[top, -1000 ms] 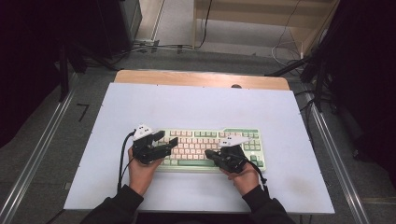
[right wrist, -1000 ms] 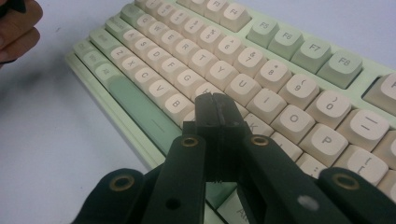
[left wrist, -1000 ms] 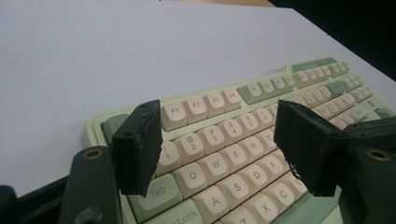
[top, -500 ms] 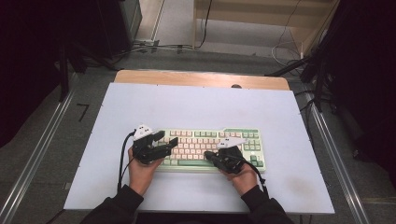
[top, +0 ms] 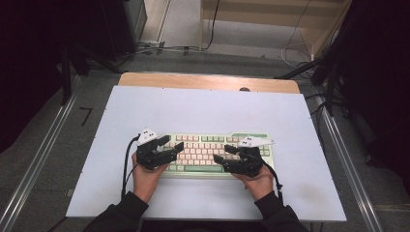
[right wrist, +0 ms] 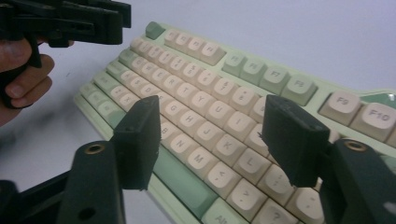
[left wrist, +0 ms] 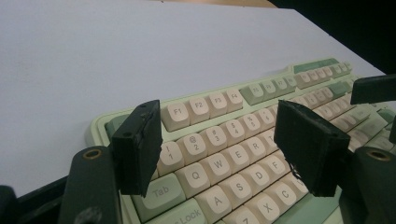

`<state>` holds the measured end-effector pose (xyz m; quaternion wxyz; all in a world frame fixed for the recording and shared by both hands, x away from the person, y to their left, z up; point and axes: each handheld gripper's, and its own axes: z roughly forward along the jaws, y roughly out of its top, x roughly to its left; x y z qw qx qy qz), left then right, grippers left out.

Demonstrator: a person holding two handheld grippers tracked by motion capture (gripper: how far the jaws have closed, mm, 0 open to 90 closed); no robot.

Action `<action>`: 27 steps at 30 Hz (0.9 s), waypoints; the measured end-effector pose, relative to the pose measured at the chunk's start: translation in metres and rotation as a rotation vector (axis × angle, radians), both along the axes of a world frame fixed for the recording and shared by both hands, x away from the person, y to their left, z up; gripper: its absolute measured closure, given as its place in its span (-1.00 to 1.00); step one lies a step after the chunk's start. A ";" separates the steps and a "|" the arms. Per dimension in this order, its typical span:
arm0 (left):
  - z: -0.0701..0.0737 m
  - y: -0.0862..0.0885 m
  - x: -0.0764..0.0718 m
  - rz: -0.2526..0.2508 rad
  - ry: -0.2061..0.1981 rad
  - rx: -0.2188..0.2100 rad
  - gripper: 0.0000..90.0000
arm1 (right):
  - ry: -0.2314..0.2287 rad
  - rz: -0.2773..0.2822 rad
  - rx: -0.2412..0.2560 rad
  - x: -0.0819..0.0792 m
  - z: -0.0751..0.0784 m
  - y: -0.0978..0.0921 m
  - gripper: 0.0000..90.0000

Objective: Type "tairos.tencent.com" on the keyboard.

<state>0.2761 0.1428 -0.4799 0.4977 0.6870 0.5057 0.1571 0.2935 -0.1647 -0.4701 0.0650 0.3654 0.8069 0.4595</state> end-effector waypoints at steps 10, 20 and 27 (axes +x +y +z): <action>0.001 0.005 -0.002 0.003 -0.003 -0.013 -0.28 | -0.023 -0.064 -0.002 0.003 0.002 -0.016 -0.51; 0.008 0.017 -0.013 0.025 -0.043 0.048 -0.33 | -0.036 -0.155 -0.006 0.004 0.002 -0.046 -0.59; 0.012 0.029 -0.020 0.077 -0.053 0.087 -0.48 | -0.048 -0.218 -0.012 0.002 0.002 -0.067 -0.66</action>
